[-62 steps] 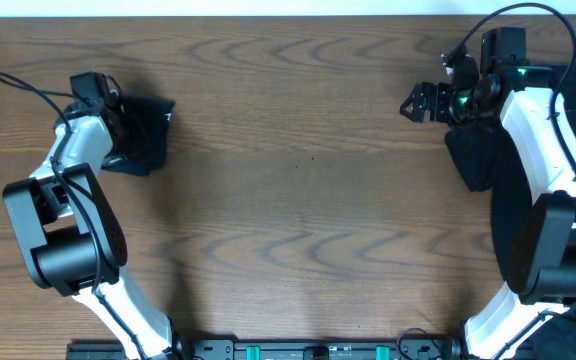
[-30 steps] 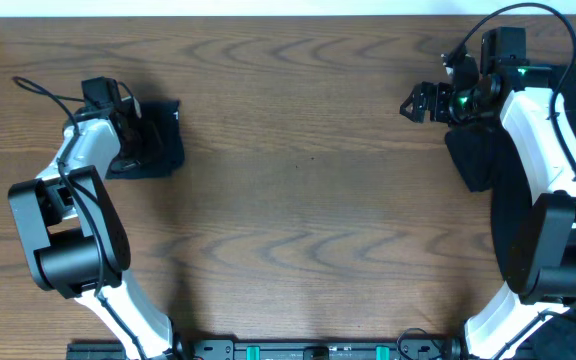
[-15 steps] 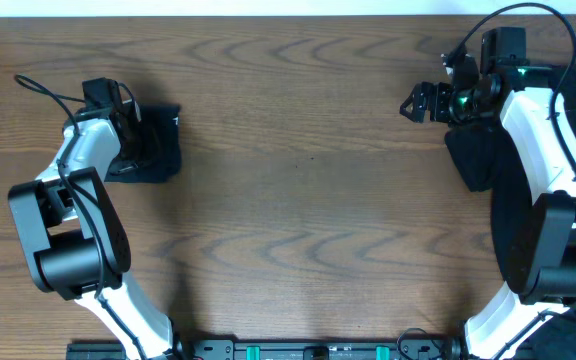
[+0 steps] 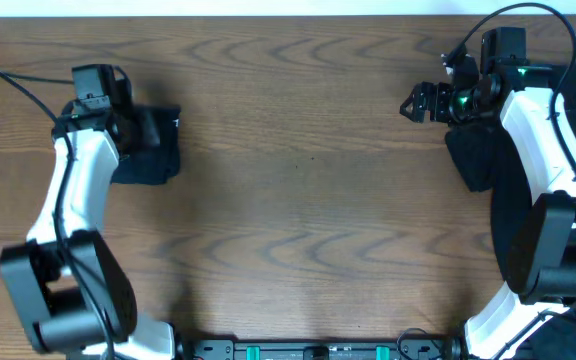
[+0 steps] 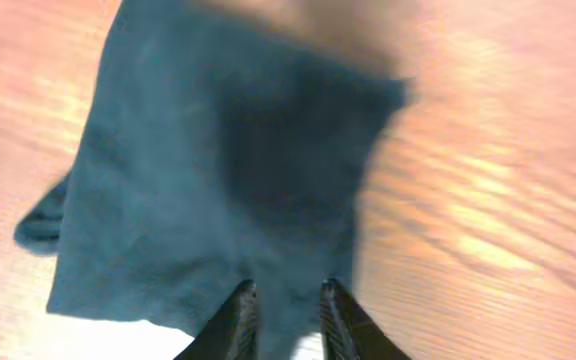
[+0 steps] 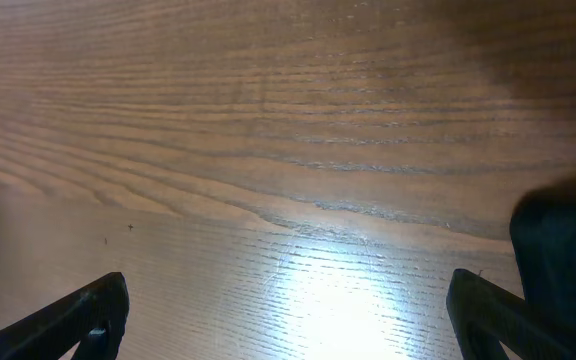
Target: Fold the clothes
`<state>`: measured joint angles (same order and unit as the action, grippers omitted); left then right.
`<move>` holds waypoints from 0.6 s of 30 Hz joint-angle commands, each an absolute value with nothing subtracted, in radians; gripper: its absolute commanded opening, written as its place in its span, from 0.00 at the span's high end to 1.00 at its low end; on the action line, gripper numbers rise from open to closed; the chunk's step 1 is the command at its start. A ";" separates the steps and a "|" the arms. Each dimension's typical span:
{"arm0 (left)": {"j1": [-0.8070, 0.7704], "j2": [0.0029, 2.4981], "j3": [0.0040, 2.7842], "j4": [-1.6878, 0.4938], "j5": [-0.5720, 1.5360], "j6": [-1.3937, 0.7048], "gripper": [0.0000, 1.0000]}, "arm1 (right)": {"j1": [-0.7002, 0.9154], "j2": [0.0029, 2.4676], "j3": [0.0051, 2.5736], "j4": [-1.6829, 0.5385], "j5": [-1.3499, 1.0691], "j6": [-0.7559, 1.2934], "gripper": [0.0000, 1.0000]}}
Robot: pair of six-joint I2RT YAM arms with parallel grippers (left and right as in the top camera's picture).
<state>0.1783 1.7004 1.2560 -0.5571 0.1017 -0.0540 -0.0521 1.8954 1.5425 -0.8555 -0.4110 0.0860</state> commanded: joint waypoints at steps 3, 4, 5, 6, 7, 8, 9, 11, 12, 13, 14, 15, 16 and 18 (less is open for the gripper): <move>0.126 1.665 1.257 -0.560 0.123 -0.065 0.12 | -0.052 1.886 1.556 -0.857 -0.414 0.070 0.01; 0.120 1.668 1.257 -0.561 0.123 -0.065 0.02 | -0.052 1.886 1.556 -0.857 -0.414 0.070 0.01; 0.119 1.668 1.257 -0.561 0.123 -0.065 0.02 | -0.052 1.886 1.556 -0.857 -0.414 0.070 0.01; 0.118 1.668 1.257 -0.561 0.123 -0.065 0.02 | -0.052 1.886 1.556 -0.857 -0.414 0.070 0.01; 0.118 1.668 1.257 -0.561 0.123 -0.065 0.02 | -0.052 1.886 1.556 -0.857 -0.414 0.070 0.01; 0.118 1.668 1.257 -0.561 0.123 -0.065 0.02 | -0.052 1.886 1.556 -0.857 -0.414 0.070 0.01; 0.118 1.668 1.257 -0.561 0.123 -0.065 0.02 | -0.052 1.886 1.556 -0.857 -0.414 0.070 0.01; 0.118 1.668 1.257 -0.561 0.123 -0.065 0.02 | -0.052 1.886 1.556 -0.857 -0.414 0.070 0.01; 0.118 1.668 1.257 -0.561 0.123 -0.065 0.02 | -0.052 1.886 1.556 -0.857 -0.414 0.070 0.01; 0.118 1.668 1.257 -0.561 0.123 -0.065 0.02 | -0.052 1.886 1.556 -0.857 -0.414 0.070 0.01; 0.118 1.668 1.257 -0.561 0.123 -0.065 0.02 | -0.052 1.886 1.556 -0.857 -0.414 0.070 0.01; 0.118 1.668 1.257 -0.561 0.123 -0.065 0.02 | -0.052 1.886 1.556 -0.857 -0.414 0.070 0.01; 0.118 1.668 1.257 -0.561 0.123 -0.065 0.02 | -0.052 1.886 1.556 -0.857 -0.414 0.070 0.01; 0.118 1.668 1.257 -0.561 0.123 -0.065 0.02 | -0.052 1.886 1.556 -0.857 -0.414 0.070 0.01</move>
